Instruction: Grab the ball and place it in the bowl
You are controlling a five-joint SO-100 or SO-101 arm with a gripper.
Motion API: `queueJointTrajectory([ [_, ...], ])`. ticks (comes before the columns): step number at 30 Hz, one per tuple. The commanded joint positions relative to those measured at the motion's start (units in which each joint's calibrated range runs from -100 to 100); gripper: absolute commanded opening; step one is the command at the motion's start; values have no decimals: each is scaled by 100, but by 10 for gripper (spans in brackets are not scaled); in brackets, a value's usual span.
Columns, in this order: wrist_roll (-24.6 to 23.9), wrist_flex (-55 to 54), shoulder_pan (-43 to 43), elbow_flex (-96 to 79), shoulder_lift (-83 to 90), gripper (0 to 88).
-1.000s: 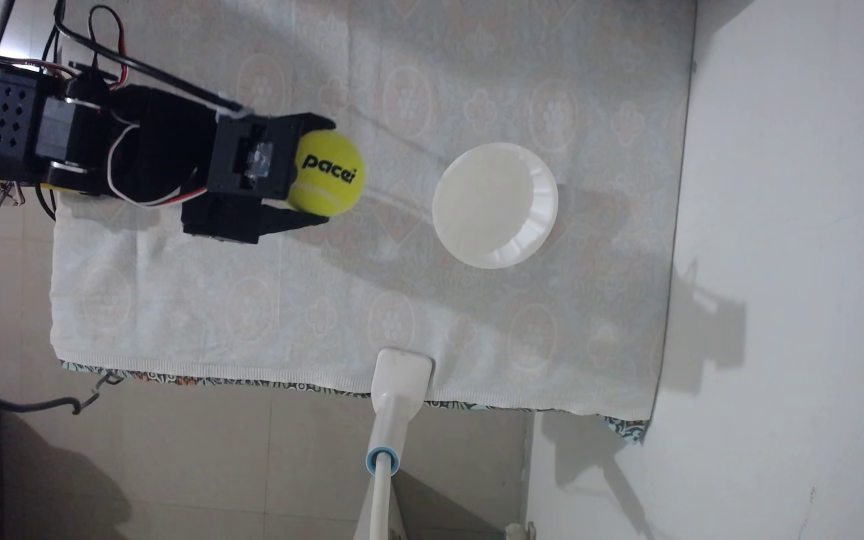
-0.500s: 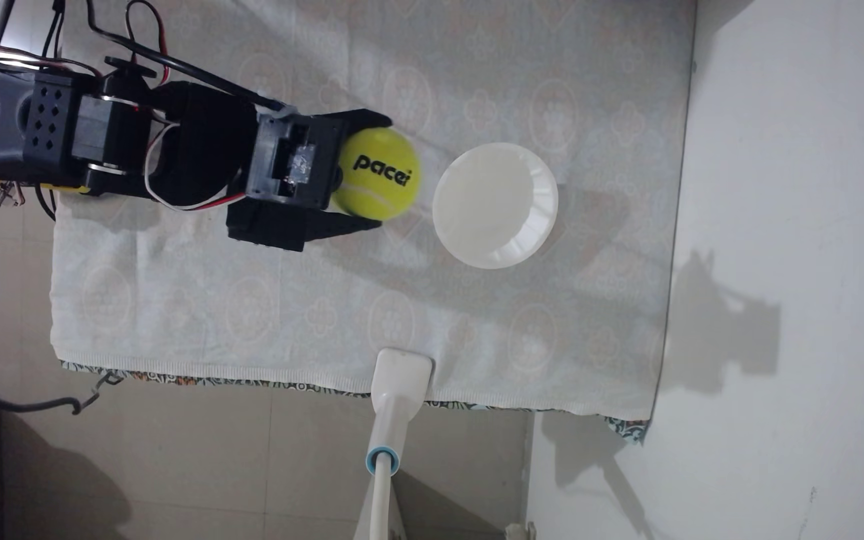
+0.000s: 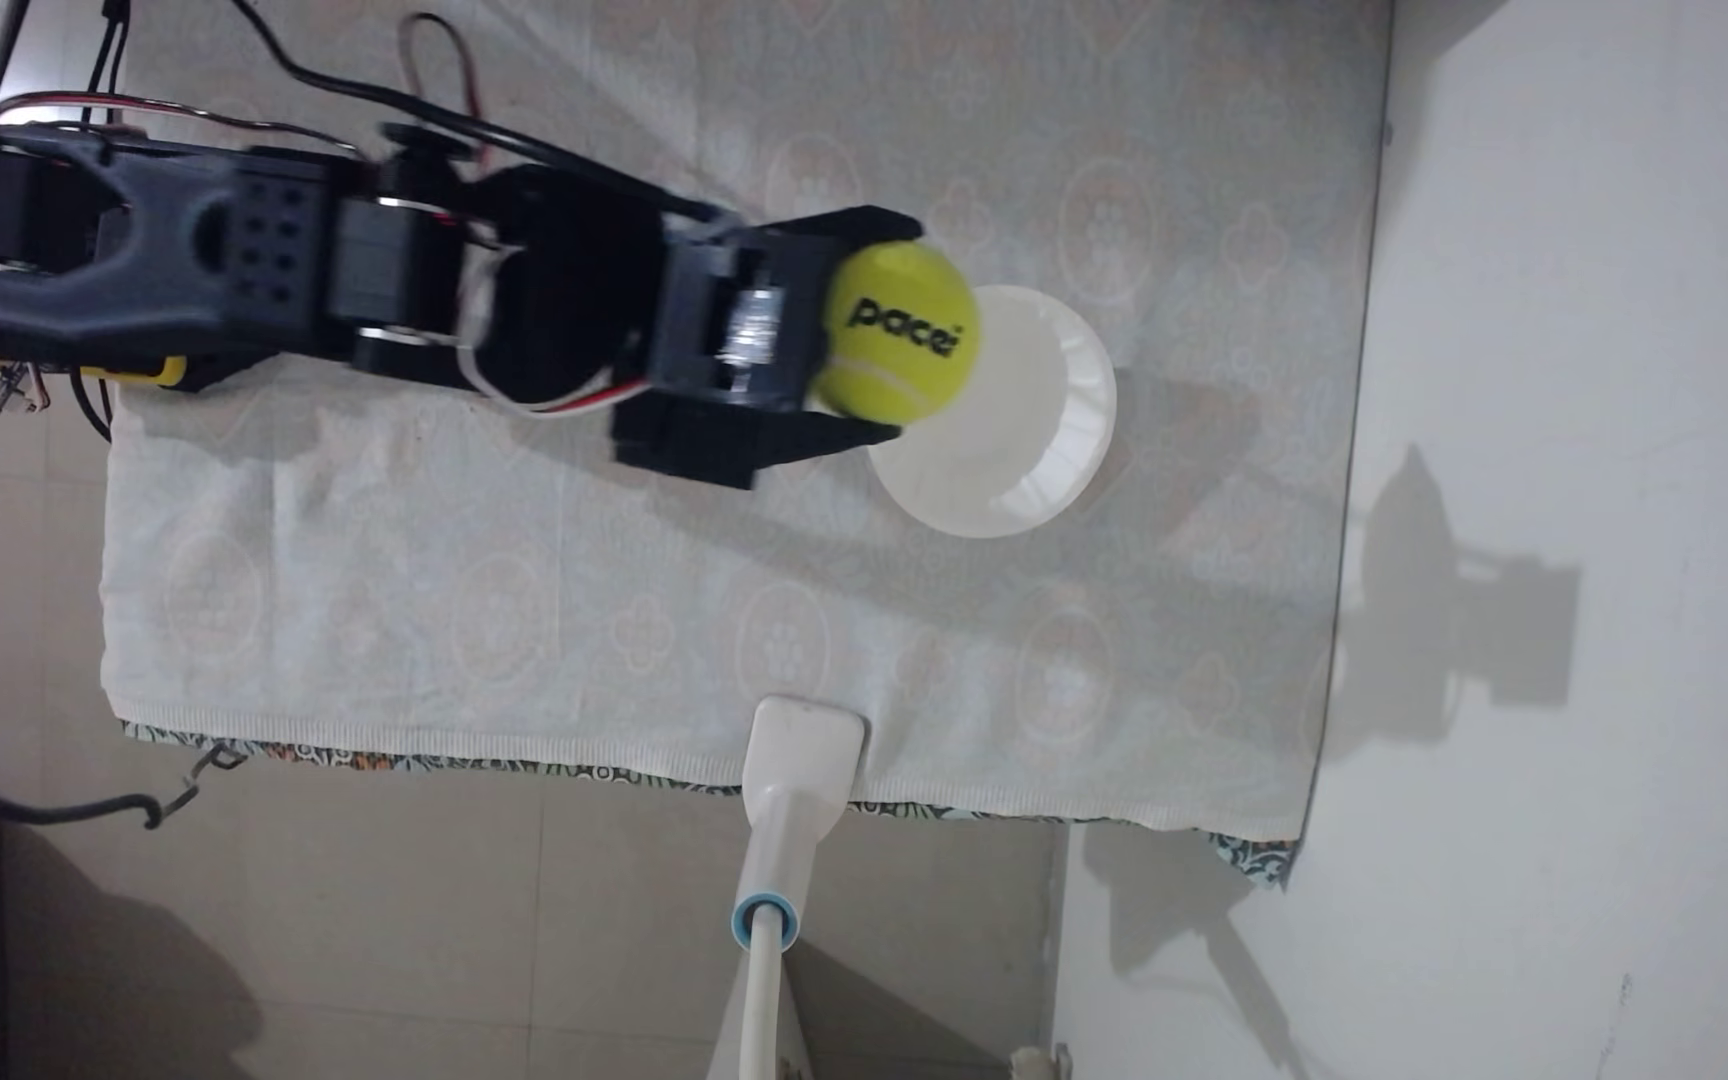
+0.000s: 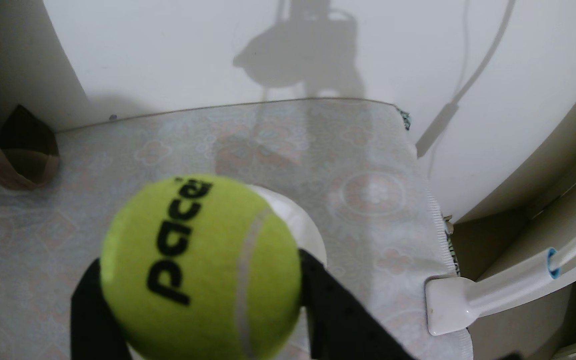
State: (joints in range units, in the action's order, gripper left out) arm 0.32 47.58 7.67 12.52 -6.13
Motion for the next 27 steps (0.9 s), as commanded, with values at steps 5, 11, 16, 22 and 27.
queueJointTrajectory([
  [5,-137,-450,147,1070,-823,262],
  [11,-156,-664,345,1324,-1346,273],
  [16,-137,-688,455,1724,-1886,278],
  [22,-83,-770,323,1897,-2264,286],
  [27,-186,-803,268,1661,-2393,291],
])
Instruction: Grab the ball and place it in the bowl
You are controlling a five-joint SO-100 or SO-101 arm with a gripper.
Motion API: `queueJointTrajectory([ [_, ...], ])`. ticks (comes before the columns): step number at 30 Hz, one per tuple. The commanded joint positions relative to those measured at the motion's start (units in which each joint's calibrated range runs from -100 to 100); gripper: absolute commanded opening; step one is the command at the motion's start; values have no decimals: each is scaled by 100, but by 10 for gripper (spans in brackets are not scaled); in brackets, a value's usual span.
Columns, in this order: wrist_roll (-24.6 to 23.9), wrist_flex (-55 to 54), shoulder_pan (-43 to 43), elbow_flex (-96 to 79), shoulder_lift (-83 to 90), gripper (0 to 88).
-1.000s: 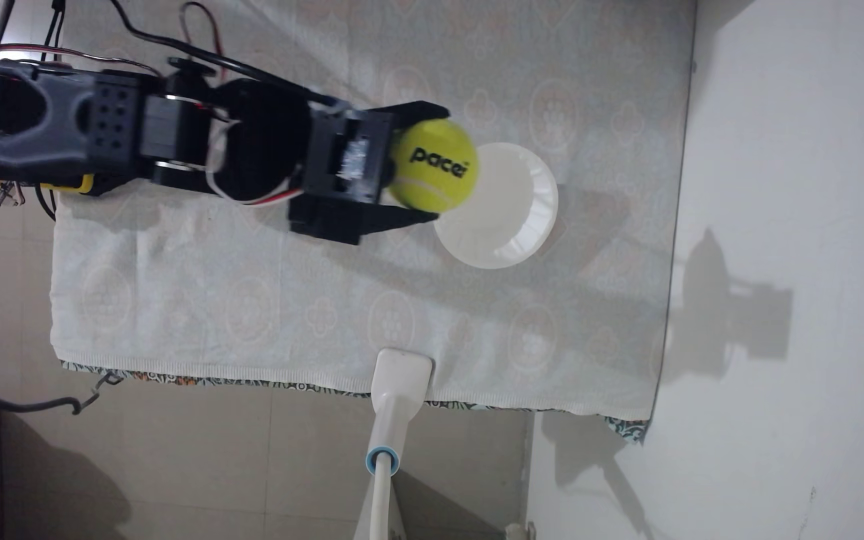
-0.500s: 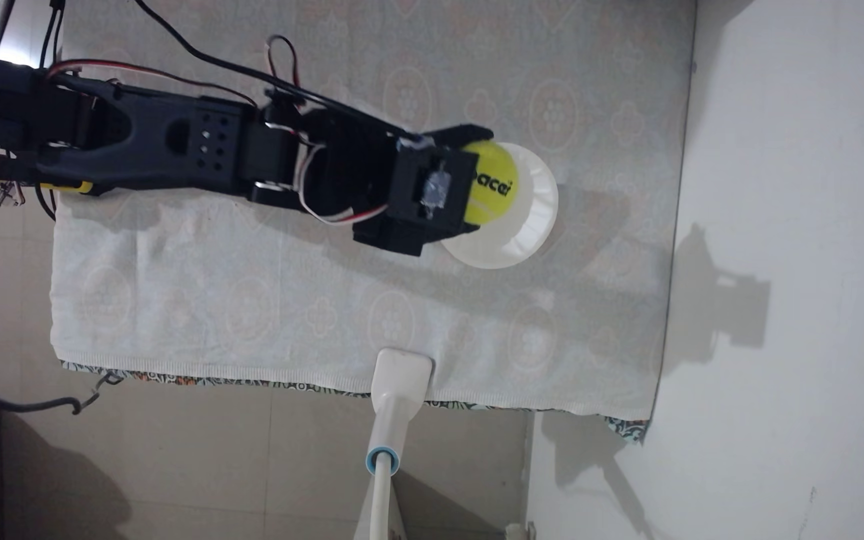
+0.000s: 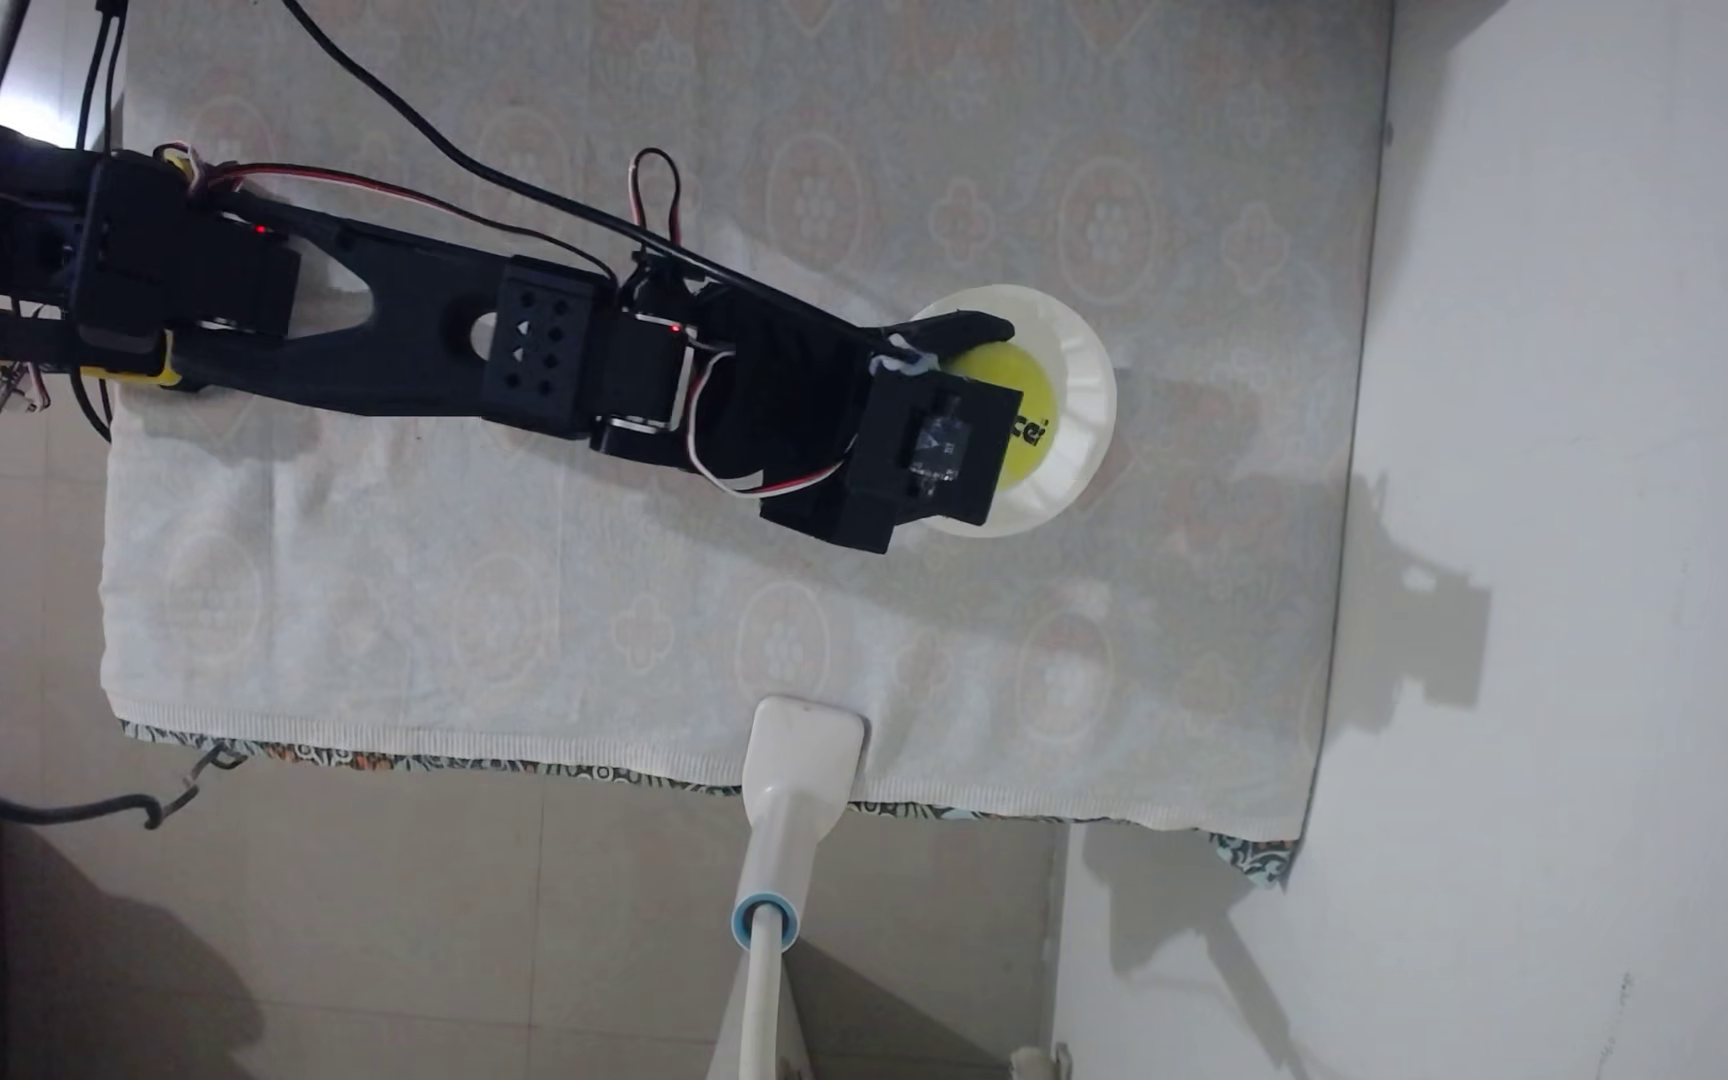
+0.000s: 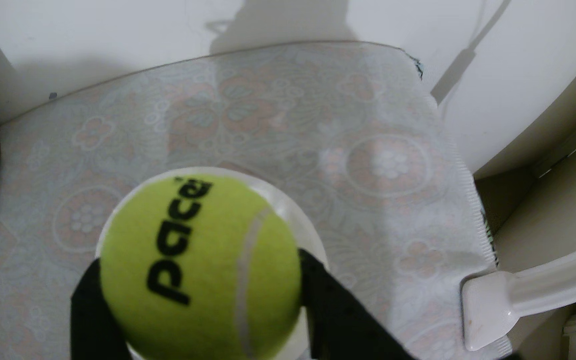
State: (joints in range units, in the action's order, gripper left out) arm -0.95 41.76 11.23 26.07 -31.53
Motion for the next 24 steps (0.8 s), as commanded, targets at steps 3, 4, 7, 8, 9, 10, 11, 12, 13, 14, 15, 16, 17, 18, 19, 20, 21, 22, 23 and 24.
queueJointTrajectory([
  [3,-103,-336,-153,32,91,292],
  [4,-117,-360,-186,-22,59,292],
  [7,-147,-369,-286,-140,-14,293],
  [8,-142,-369,-308,-158,-22,293],
  [9,-142,-369,-341,-177,-22,293],
  [10,-147,-369,-341,-186,-14,293],
  [11,-161,-369,-341,-213,-6,295],
  [12,-176,-369,-341,-213,-6,298],
  [13,-190,-369,-341,-222,2,302],
  [14,-230,-360,-330,-222,2,314],
  [15,-264,-360,-319,-231,2,326],
  [16,-352,-360,-308,-240,2,348],
  [17,-420,-369,-297,-249,2,374],
  [18,-484,-369,-286,-277,2,408],
  [19,-503,-377,-286,-295,18,423],
  [20,-523,-401,-286,-331,42,443],
  [21,-542,-410,-286,-367,75,463],
  [22,-523,-426,-286,-431,131,477],
  [23,-527,-467,-308,-522,179,510],
  [24,-498,-549,-330,-649,252,535],
])
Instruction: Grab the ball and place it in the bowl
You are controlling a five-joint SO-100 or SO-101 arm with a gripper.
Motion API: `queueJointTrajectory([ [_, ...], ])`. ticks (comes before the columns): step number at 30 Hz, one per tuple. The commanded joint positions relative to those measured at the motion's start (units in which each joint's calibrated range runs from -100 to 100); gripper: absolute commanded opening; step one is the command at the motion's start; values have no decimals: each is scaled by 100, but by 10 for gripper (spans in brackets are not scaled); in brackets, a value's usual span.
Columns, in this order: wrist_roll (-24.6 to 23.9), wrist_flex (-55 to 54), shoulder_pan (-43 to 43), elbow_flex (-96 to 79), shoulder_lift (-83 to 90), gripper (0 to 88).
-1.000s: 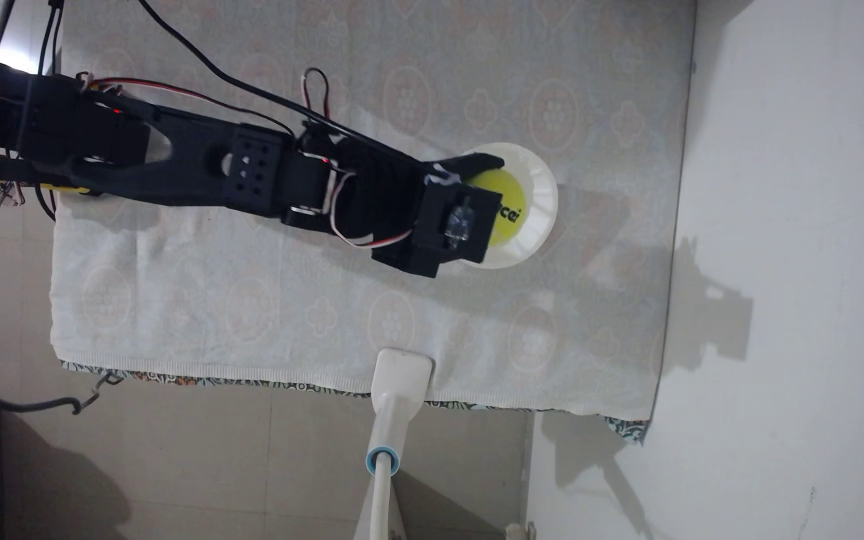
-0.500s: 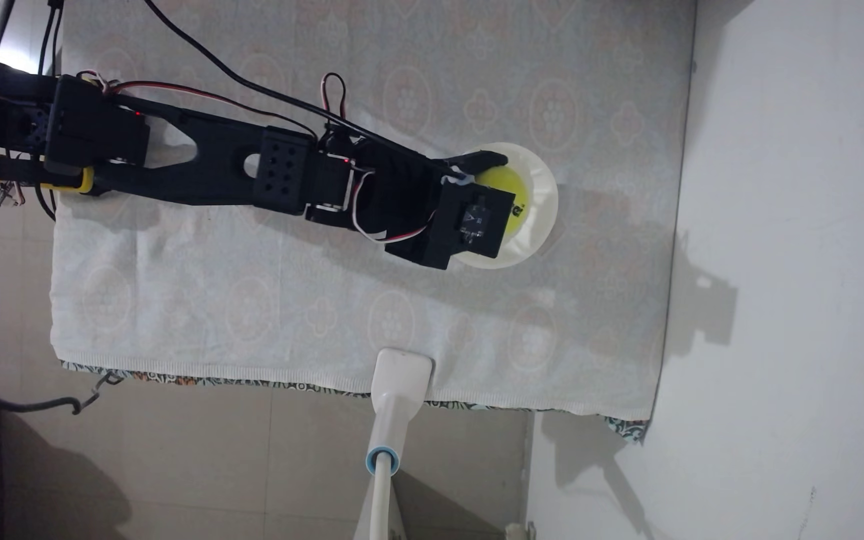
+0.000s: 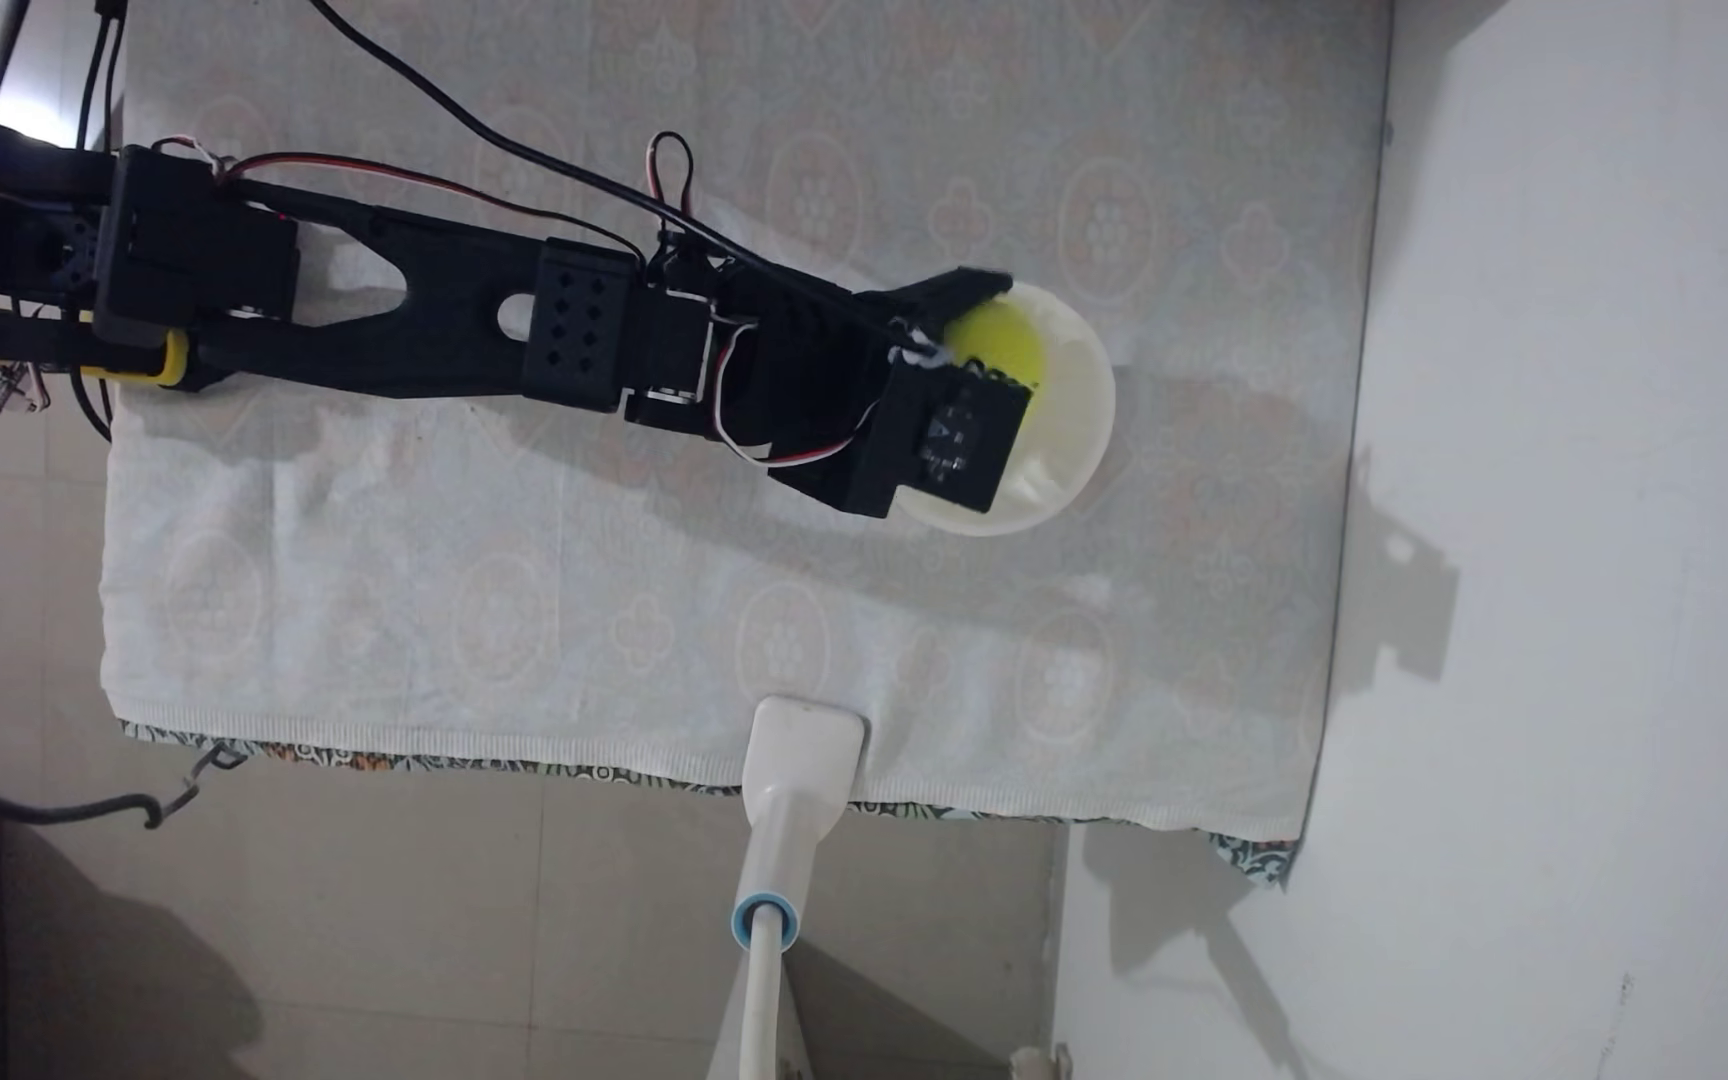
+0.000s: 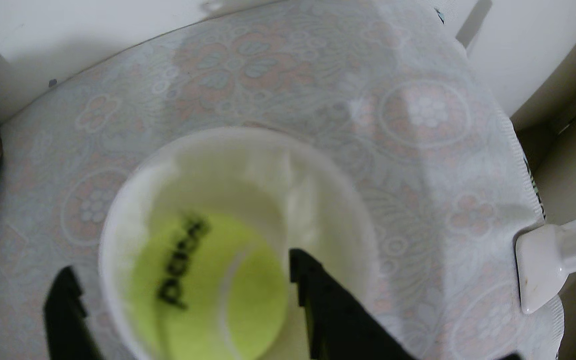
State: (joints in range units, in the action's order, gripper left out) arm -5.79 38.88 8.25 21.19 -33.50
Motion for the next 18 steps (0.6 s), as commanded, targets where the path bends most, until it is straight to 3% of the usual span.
queueJointTrajectory([
  [1,73,-385,-54,-343,554,543],
  [12,274,-730,-219,-1179,1801,553],
  [18,361,-270,-296,-843,2373,543],
])
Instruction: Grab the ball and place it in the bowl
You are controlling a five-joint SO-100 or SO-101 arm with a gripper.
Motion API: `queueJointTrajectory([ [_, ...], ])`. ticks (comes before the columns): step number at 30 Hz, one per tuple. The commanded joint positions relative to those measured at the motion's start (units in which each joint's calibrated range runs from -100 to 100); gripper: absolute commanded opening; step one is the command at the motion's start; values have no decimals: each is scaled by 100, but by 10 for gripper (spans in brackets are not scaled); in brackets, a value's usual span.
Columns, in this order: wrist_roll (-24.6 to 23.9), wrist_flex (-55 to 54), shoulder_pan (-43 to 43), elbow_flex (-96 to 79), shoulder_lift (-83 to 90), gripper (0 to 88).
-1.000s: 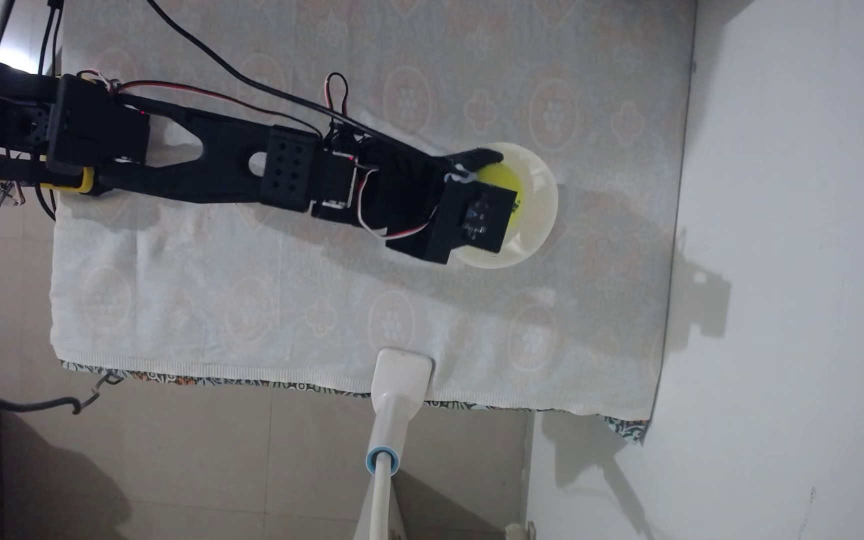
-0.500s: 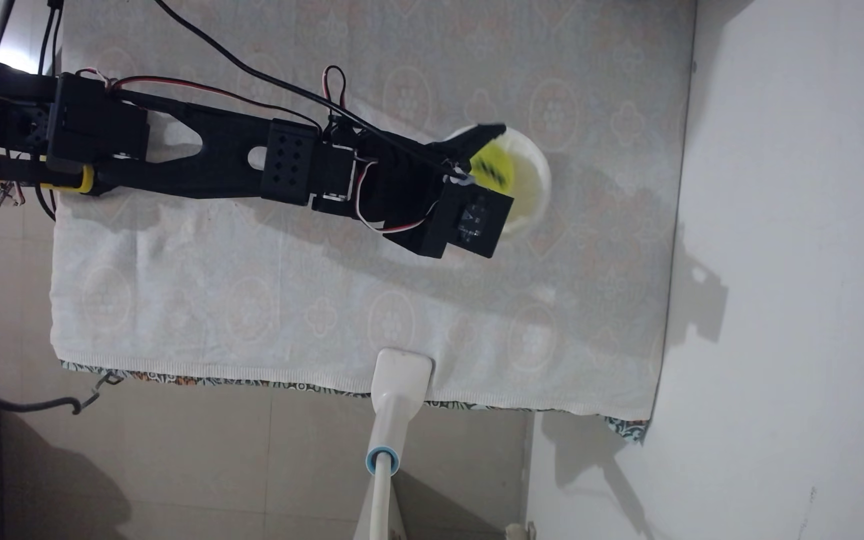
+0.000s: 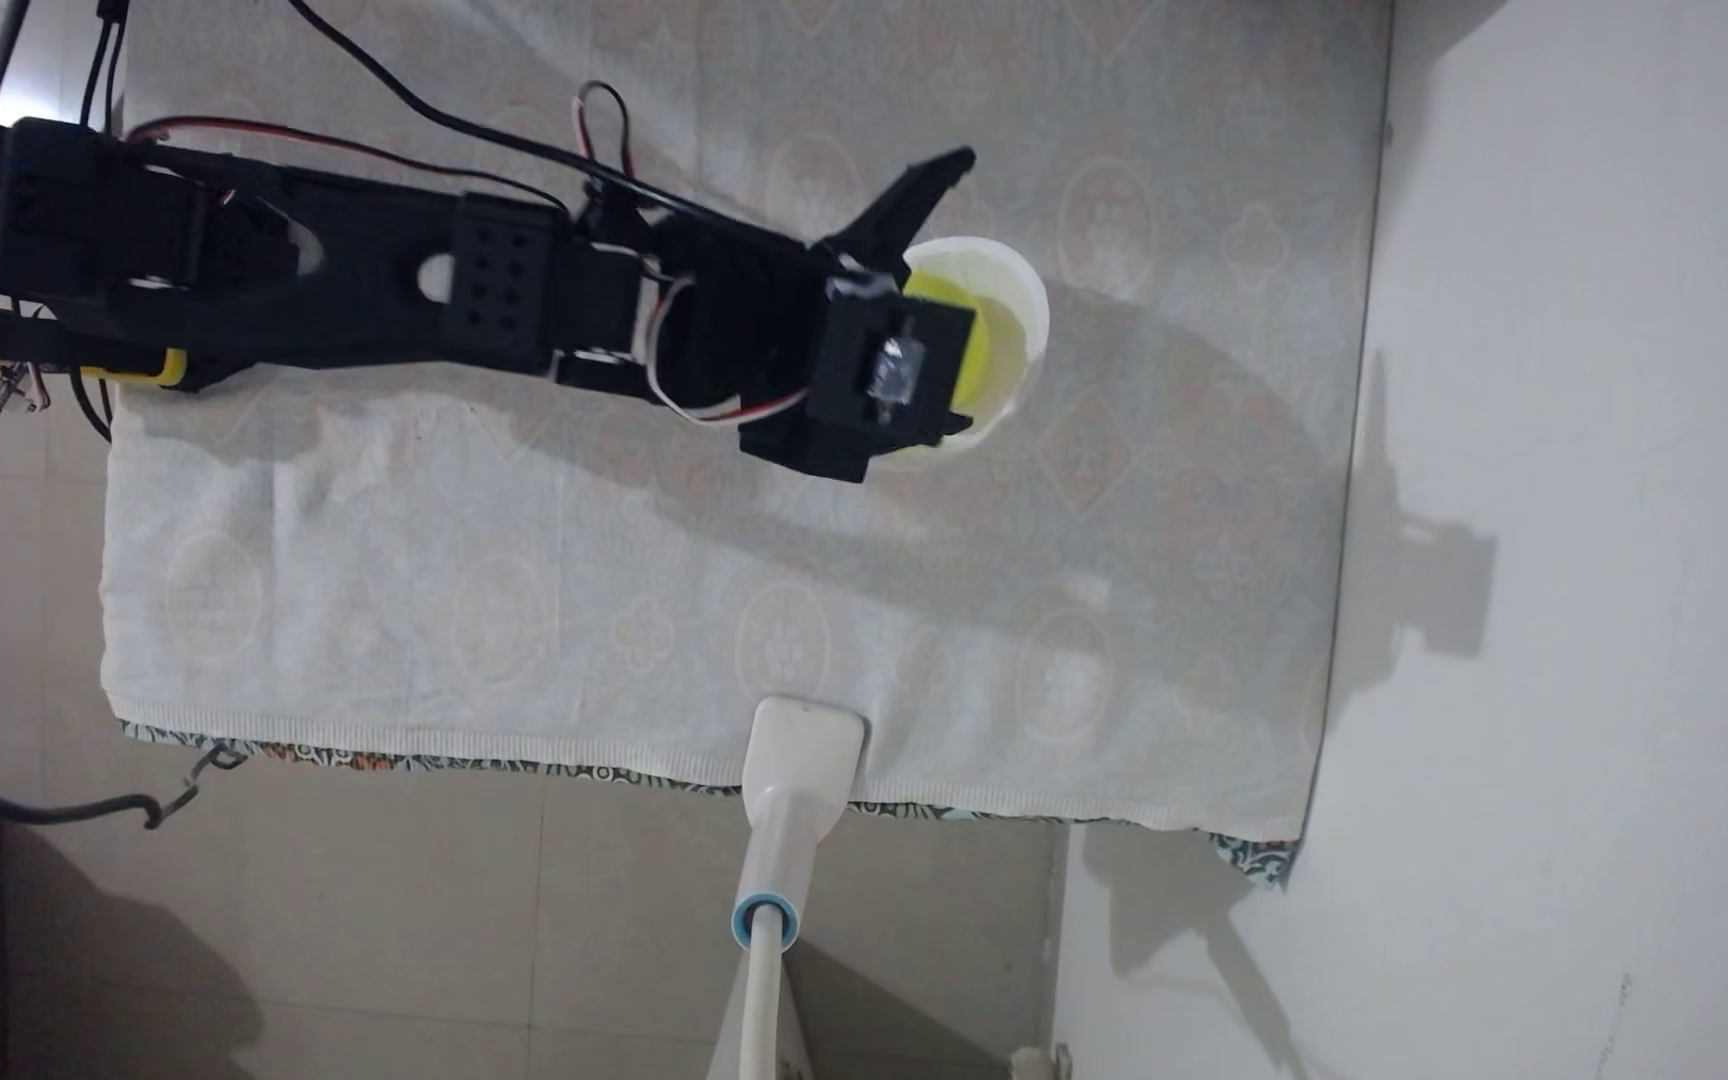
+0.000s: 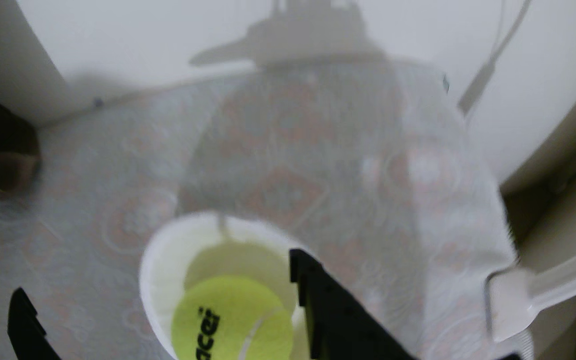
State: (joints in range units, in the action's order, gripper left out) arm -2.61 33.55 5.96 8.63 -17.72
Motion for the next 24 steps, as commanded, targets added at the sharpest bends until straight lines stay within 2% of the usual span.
queueJointTrajectory([
  [1,44,402,-67,568,866,543],
  [5,78,575,-56,632,1285,540],
  [15,244,600,-309,-668,3023,512],
  [20,230,1405,-441,-922,3892,469],
  [24,274,1626,-695,-1449,4496,440],
])
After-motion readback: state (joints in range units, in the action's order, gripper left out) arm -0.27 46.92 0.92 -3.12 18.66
